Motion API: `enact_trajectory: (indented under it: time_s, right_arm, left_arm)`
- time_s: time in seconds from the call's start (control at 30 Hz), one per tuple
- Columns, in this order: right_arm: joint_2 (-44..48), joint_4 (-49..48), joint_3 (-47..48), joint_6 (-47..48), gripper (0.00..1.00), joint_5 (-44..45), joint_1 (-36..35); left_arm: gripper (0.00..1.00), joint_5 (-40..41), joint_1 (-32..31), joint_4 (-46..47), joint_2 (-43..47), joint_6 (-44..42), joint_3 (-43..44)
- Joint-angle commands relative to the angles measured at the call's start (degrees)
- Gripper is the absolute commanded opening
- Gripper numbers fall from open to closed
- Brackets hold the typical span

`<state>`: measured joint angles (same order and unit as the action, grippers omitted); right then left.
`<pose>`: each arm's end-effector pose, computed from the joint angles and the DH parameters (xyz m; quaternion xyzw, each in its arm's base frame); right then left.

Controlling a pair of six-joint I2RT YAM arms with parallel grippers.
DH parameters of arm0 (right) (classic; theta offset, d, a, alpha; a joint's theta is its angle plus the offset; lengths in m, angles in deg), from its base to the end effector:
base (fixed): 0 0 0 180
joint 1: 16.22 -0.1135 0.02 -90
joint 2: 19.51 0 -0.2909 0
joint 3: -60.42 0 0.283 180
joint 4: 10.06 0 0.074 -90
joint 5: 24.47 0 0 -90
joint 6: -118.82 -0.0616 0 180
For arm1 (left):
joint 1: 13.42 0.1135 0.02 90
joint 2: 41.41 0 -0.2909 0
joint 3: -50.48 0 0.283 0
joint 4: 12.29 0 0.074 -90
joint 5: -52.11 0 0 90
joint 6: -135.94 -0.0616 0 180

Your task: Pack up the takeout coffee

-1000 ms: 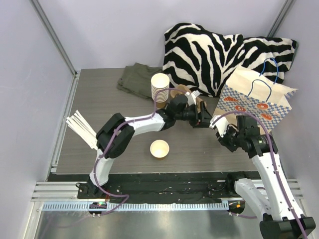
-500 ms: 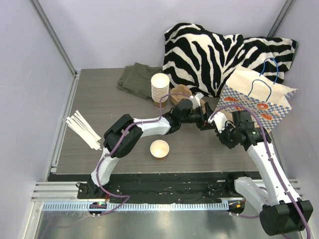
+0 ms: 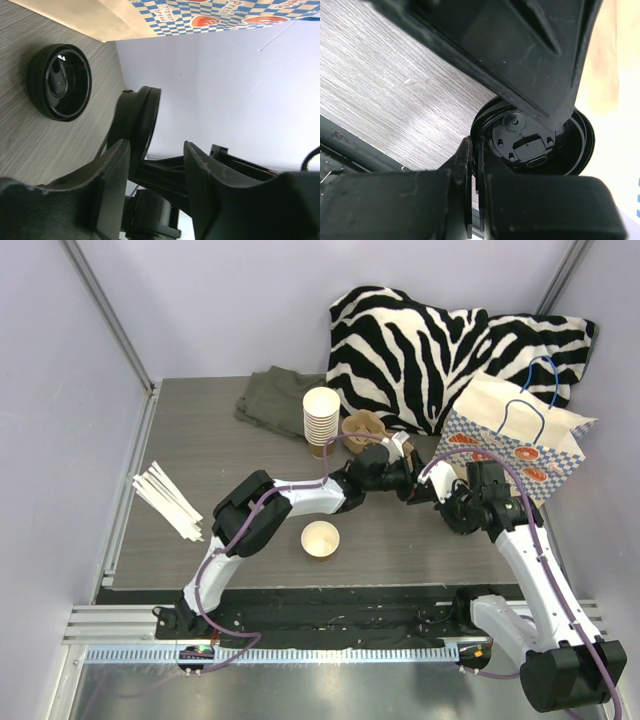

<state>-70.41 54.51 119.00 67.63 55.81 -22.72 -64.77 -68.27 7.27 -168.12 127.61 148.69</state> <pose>0.1882 0.0319 0.2642 -0.3902 0.8721 -0.0010 0.2953 0.3054 -0.4821 0.1916 -0.0245 0.7541 -0.6525 0.0700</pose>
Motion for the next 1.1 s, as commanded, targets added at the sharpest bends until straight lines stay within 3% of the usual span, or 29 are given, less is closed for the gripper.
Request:
enact_trajectory:
  time_s: [0.0,0.5,1.07]
  right_arm:
    - [0.18,-2.68,-0.73,-0.75,0.01,1.28,0.35]
    - [0.53,-2.85,-0.21,-0.84,0.01,0.14,0.44]
    - [1.32,-5.31,-2.05,0.13,0.01,1.62,0.35]
  left_arm:
    - [0.48,0.51,-0.61,5.83,0.86,1.39,-1.24]
    - [0.45,1.38,-1.66,2.31,-0.02,0.86,-0.81]
    - [0.49,2.62,-2.19,-2.96,-2.74,-0.81,3.75]
